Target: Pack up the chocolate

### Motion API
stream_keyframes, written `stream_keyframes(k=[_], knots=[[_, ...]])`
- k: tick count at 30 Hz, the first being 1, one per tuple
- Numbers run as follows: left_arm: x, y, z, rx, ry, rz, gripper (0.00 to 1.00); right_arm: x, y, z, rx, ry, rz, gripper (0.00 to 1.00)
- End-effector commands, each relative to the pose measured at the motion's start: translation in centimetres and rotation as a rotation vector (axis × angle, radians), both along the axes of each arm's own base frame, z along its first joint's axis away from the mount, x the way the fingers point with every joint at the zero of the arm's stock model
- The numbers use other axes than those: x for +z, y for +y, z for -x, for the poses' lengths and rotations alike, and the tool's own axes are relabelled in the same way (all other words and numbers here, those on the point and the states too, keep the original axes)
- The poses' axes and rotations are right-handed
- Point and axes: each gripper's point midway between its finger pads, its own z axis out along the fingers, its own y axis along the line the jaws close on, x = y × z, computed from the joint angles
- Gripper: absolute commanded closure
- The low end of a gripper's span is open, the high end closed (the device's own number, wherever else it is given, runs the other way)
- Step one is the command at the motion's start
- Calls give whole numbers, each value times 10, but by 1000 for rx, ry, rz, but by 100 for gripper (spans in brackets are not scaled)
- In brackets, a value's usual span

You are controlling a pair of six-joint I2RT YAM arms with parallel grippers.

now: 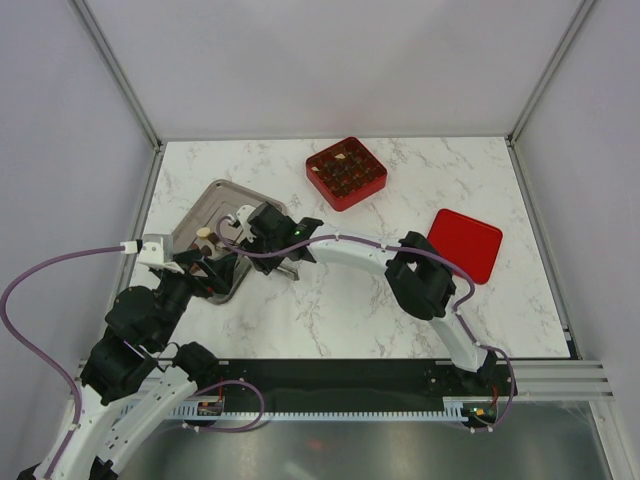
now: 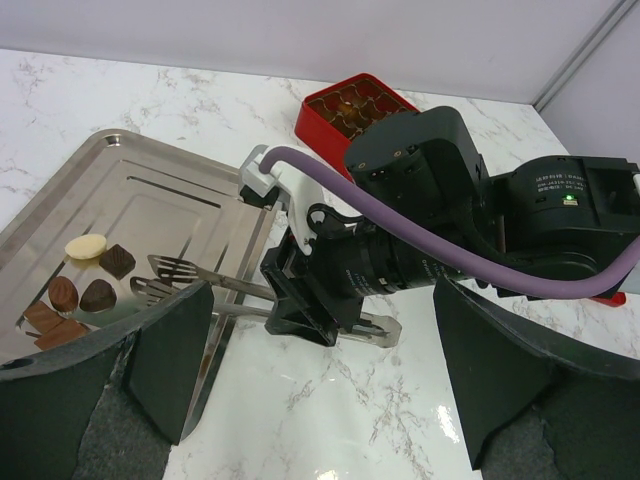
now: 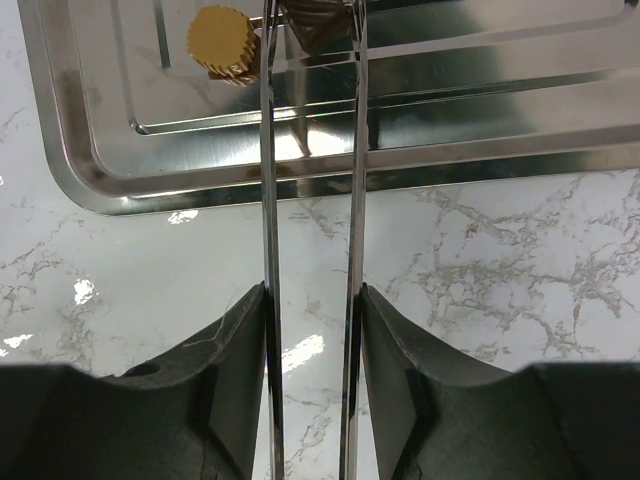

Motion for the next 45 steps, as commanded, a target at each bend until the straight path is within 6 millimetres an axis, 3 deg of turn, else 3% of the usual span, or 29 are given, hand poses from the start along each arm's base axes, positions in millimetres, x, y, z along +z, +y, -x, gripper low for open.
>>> stream_keyframes(k=[1,8,14,17,20,24,27,31,45], knots=[[9,1,-4,9,-39,-15,0,31,10,-12,-20,-66,-56,53],[10,2,-3,9,-47,-12,0,75,-16,-27,-91,-95,-110,60],[11,2,-2,8,-47,-6,0,120,-64,-61,-214,-113,-181,61],[11,2,-1,7,-50,-2,0,123,-97,-81,-289,-122,-170,61],[12,2,-1,5,-52,1,0,124,-115,-91,-298,-132,-156,59],[11,2,-1,5,-51,2,0,117,-100,-70,-195,-98,-147,53],[11,2,-2,7,-50,-1,0,107,-73,-42,-99,-103,-121,51],[11,2,-1,7,-50,3,0,90,-55,-26,-42,-89,-95,47],[11,3,-2,10,-51,0,0,34,-51,-28,-2,-81,35,43]])
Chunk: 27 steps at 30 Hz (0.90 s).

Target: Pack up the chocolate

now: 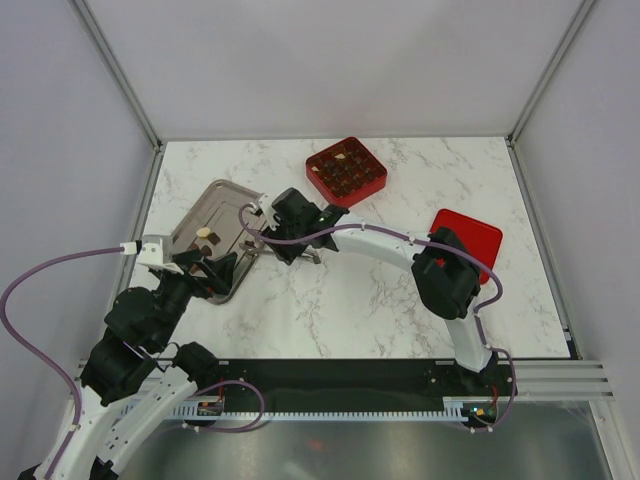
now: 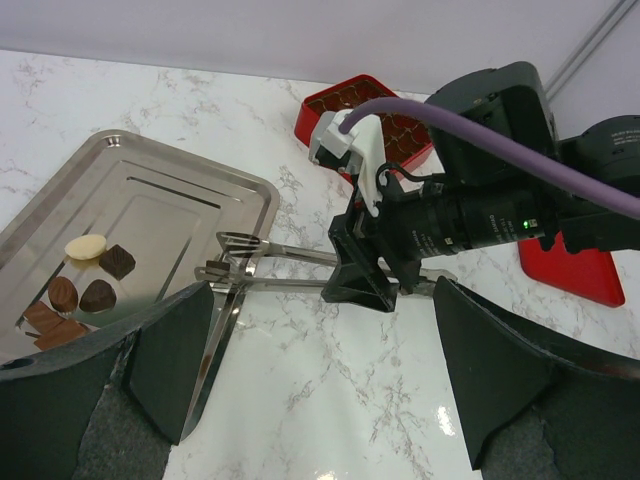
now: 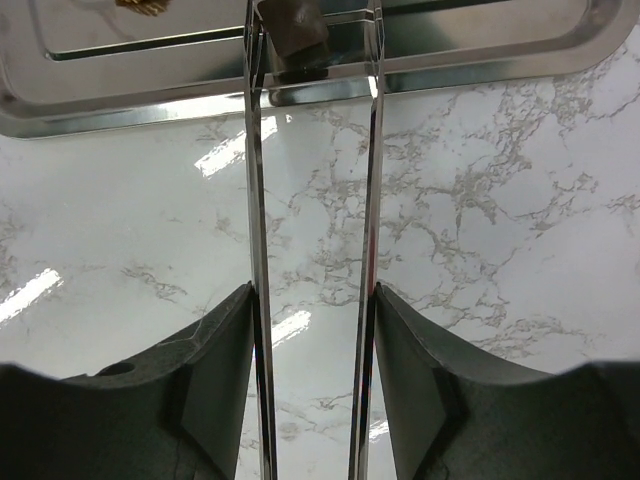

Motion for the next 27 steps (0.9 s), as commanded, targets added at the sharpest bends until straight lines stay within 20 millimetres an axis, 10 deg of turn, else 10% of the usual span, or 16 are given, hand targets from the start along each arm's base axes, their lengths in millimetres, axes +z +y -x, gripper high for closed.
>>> stream_keyframes(k=[1,14,21,27], knots=[[10,2,-3,11,-44,-5,0,5,10,-6,21,-36,-8,43],[10,2,-3,11,-42,-11,0,54,-2,-24,-67,-101,-77,64],[11,2,-3,11,-46,-7,0,97,-85,-95,-364,-151,-131,66],[11,2,-2,8,-46,-8,0,85,-148,-136,-527,-137,-99,66]])
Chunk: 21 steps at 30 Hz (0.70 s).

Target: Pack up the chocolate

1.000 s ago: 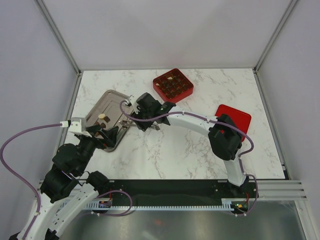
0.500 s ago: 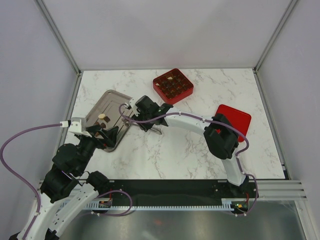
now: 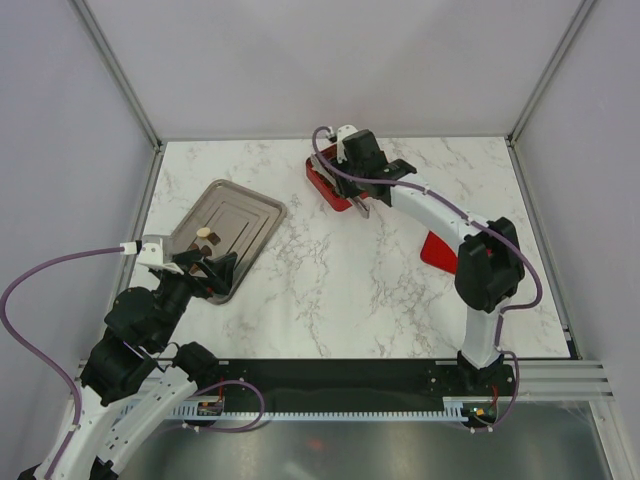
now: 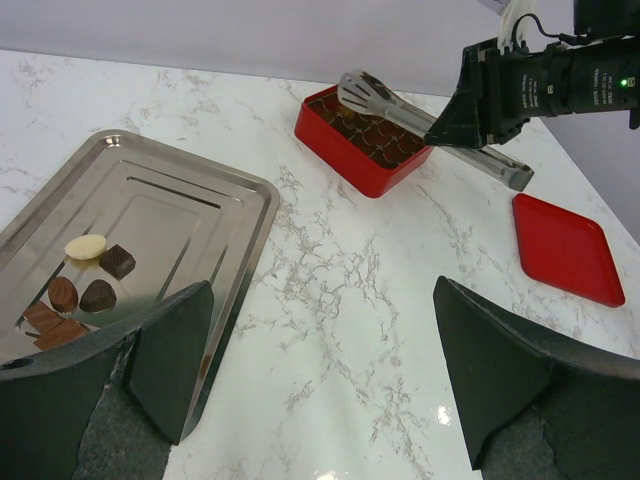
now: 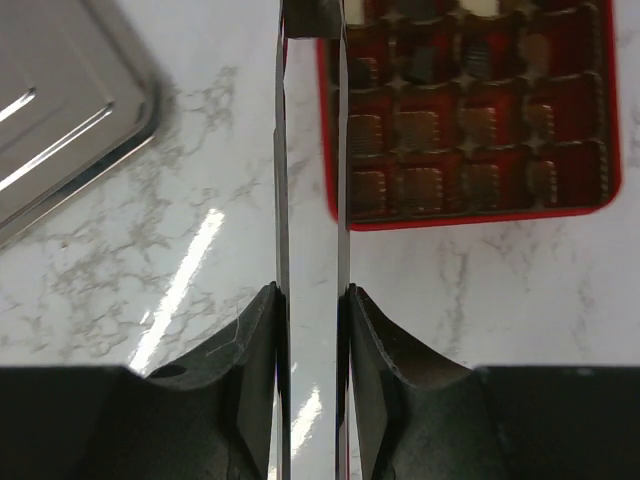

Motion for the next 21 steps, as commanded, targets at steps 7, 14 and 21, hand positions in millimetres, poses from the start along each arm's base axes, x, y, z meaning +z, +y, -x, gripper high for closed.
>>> stream_keyframes(k=[7,14,21], knots=[[10,2,-3,13,-44,-8,0,-4,-32,-22,-110,20,-17,63],[9,2,-4,12,-38,-16,0,-16,-38,-17,-140,44,-12,62],[9,1,-4,11,-37,-13,0,-24,-41,-11,-163,69,-19,57]])
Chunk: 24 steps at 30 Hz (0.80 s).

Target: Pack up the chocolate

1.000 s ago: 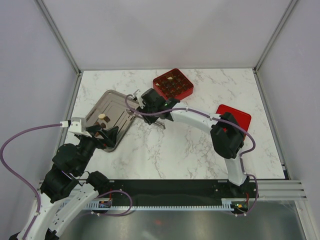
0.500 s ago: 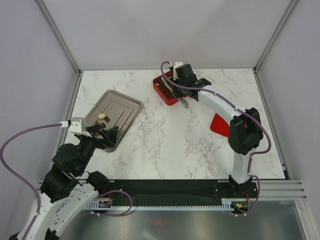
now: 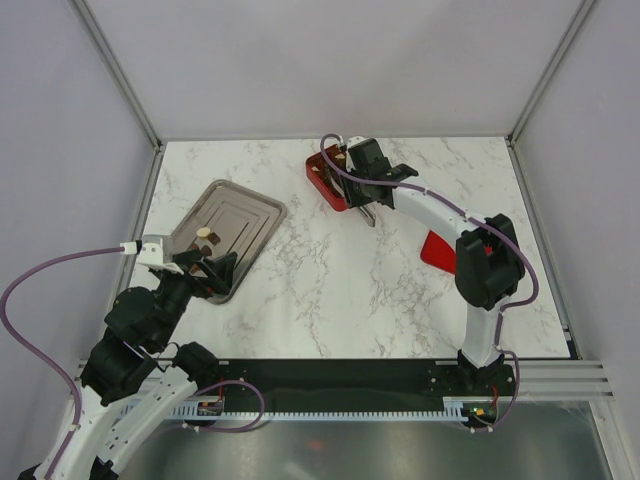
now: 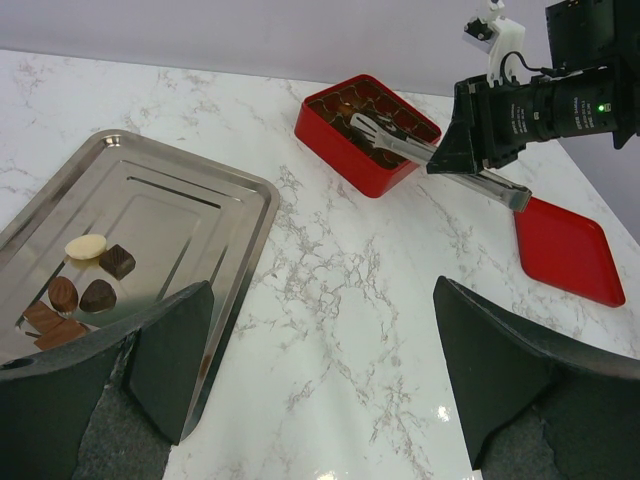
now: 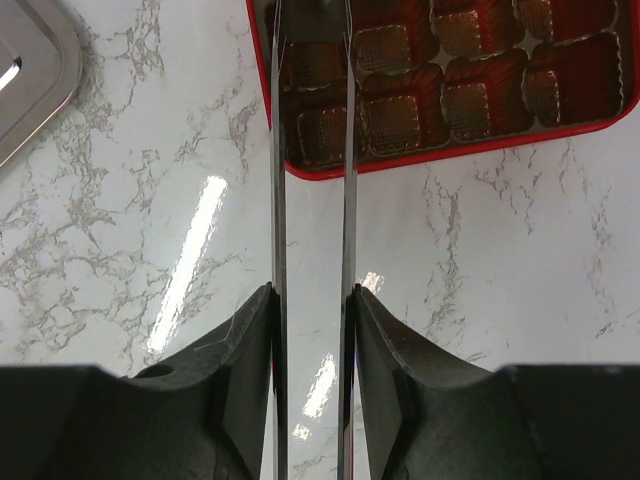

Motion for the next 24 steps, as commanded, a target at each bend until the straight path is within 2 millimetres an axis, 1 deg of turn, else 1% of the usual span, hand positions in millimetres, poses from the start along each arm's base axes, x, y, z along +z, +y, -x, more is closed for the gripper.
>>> stream_keyframes(k=[1,4,8,9,11,12,16,18,19,20,22,23,24], knots=[[9,1,-4,11,-38,-12,0,11,3,-5,-20,-30,-43,57],[9,1,-4,11,-37,-11,0,14,4,-5,-21,-36,-48,54],[10,1,-4,8,-39,-8,0,26,5,-9,-16,-60,-54,51],[9,1,-4,8,-37,-11,0,34,6,-11,-16,-78,-59,51],[10,1,-4,8,-39,-10,0,43,7,-13,-11,-96,-64,51],[9,1,-4,10,-38,-10,0,54,8,-15,-8,-114,-75,50],[9,1,-3,8,-39,-10,0,79,19,-9,34,-135,-138,52],[9,1,-3,5,-40,-12,0,87,34,-1,70,-142,-160,52],[10,1,-3,5,-41,-10,0,87,41,3,89,-142,-159,52],[10,0,-3,3,-41,-11,0,87,57,13,127,-145,-162,52],[10,1,-3,5,-41,-12,0,84,78,25,185,-145,-159,52],[10,1,-3,5,-41,-15,0,83,97,38,230,-145,-160,52],[9,0,-4,5,-39,-15,0,77,109,44,254,-138,-153,52]])
